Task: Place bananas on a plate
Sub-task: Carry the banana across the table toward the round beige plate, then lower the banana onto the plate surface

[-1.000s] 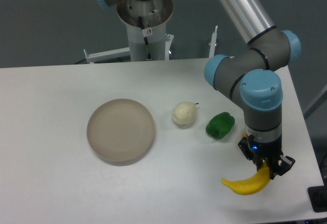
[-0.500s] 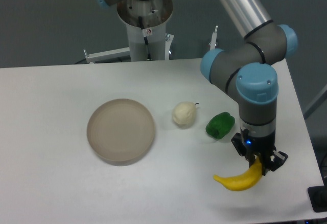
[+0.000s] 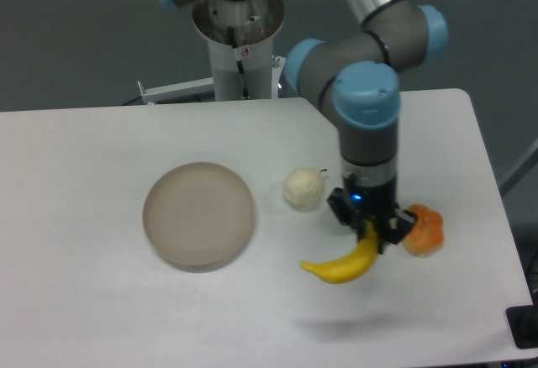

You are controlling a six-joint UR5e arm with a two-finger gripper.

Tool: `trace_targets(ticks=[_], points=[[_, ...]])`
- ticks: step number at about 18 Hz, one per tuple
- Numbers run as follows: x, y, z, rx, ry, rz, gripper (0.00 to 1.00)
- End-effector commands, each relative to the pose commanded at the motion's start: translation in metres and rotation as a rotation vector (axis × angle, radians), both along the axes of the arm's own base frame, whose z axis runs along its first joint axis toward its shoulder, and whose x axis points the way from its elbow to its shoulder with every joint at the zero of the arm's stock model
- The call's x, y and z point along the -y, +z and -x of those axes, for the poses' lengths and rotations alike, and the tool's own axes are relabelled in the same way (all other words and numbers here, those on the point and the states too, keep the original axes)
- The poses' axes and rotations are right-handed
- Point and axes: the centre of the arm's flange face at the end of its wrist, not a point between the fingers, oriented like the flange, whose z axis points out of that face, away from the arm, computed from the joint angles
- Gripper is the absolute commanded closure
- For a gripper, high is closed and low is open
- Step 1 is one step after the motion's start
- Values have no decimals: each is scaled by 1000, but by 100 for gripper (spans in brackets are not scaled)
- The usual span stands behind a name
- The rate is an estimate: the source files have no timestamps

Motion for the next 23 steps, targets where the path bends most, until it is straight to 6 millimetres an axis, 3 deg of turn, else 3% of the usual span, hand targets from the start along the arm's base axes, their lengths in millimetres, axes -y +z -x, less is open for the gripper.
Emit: trace_targets(ticks=[5, 7, 9, 13, 18, 23], points=[[-19, 16, -52, 90, 118, -88, 68], [-22, 8, -79, 95, 102, -63, 68], [-11, -10, -103, 116, 94, -34, 68], [2, -26, -130, 127, 55, -7, 68], [20, -62, -143, 114, -136, 85, 68], [35, -86, -151, 135, -162, 130, 68]])
